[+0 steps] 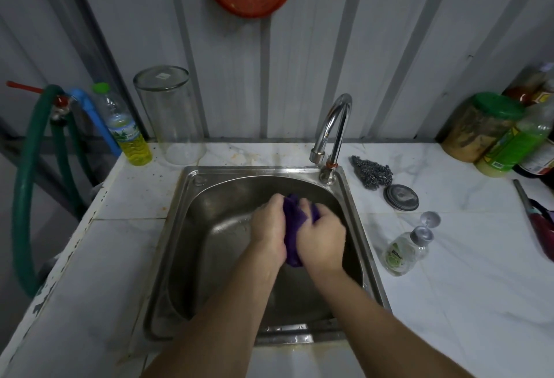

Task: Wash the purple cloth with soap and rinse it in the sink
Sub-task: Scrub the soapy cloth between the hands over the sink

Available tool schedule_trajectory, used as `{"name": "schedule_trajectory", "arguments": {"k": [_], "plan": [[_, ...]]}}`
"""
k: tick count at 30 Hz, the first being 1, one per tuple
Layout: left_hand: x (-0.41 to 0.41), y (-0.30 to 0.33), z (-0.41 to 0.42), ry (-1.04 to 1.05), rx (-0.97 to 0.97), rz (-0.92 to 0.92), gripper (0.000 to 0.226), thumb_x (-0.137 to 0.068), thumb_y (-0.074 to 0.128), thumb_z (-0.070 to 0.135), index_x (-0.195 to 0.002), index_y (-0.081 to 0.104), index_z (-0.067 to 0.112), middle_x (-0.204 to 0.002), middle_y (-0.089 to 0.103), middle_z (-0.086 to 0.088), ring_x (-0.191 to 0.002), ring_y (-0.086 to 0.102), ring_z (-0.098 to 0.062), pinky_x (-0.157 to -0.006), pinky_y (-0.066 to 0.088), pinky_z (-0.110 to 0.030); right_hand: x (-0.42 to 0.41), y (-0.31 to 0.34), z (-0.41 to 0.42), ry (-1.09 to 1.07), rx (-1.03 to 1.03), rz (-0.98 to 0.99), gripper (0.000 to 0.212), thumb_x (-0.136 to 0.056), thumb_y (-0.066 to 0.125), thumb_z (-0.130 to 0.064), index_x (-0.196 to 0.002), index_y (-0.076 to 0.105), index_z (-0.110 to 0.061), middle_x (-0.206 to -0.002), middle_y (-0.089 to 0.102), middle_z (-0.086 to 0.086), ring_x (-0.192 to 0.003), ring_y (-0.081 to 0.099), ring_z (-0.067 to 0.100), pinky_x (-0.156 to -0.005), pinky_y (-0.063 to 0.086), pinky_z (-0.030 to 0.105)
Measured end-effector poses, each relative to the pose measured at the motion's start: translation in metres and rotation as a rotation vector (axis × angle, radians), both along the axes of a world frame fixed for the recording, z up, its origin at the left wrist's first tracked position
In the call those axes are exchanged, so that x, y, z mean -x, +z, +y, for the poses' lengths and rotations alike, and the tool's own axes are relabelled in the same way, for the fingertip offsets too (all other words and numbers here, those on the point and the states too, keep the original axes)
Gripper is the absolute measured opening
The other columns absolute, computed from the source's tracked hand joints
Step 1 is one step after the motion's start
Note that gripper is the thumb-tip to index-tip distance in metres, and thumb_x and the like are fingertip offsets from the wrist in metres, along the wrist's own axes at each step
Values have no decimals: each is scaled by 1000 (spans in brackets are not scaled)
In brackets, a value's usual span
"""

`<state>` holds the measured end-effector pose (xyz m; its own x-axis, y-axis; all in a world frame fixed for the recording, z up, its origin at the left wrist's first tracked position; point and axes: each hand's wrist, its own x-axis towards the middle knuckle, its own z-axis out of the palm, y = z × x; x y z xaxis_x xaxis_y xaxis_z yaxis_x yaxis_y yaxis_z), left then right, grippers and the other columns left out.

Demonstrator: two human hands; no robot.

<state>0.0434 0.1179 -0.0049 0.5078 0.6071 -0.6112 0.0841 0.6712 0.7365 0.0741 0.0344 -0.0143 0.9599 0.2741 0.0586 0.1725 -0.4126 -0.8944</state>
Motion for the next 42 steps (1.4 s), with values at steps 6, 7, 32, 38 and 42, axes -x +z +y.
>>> {"name": "schedule_trajectory", "arguments": {"k": [6,7,32,38,42], "plan": [[11,-23,5,-58,106,-84,30,-99,53,35,-76,60,18,-60,63,1,-51,62,-13,-51,50,-23,29,6,12,90,46,-205,48,-87,46,-59,-73,63,-16,-65,67,0,-64,66,23,-61,54,38],[10,-17,-1,-61,145,-67,29,-98,55,35,-80,65,16,-62,67,-1,-54,65,-15,-54,51,-24,14,5,13,53,90,-158,46,-90,47,-57,-75,64,-16,-67,69,2,-66,67,24,-62,54,35],[28,-9,4,-15,-8,-19,38,-91,72,27,-122,69,5,-106,79,-20,-97,76,-40,-88,60,-59,-10,-8,-17,228,-210,224,32,-98,48,-43,-96,74,-23,-89,77,2,-89,72,17,-75,54,28],[33,8,2,-112,175,-201,42,-97,61,39,-124,70,8,-114,78,-18,-107,74,-37,-95,57,-52,-21,-7,-18,198,-405,854,47,-97,56,-53,-127,61,-17,-118,75,10,-106,73,31,-82,60,43],[19,9,6,-59,226,-143,69,-89,56,70,-115,71,7,-110,79,-18,-102,74,-37,-94,57,-54,-6,8,-15,154,-488,456,7,-96,62,-16,-97,69,-14,-82,75,4,-76,71,19,-69,60,32]]}}
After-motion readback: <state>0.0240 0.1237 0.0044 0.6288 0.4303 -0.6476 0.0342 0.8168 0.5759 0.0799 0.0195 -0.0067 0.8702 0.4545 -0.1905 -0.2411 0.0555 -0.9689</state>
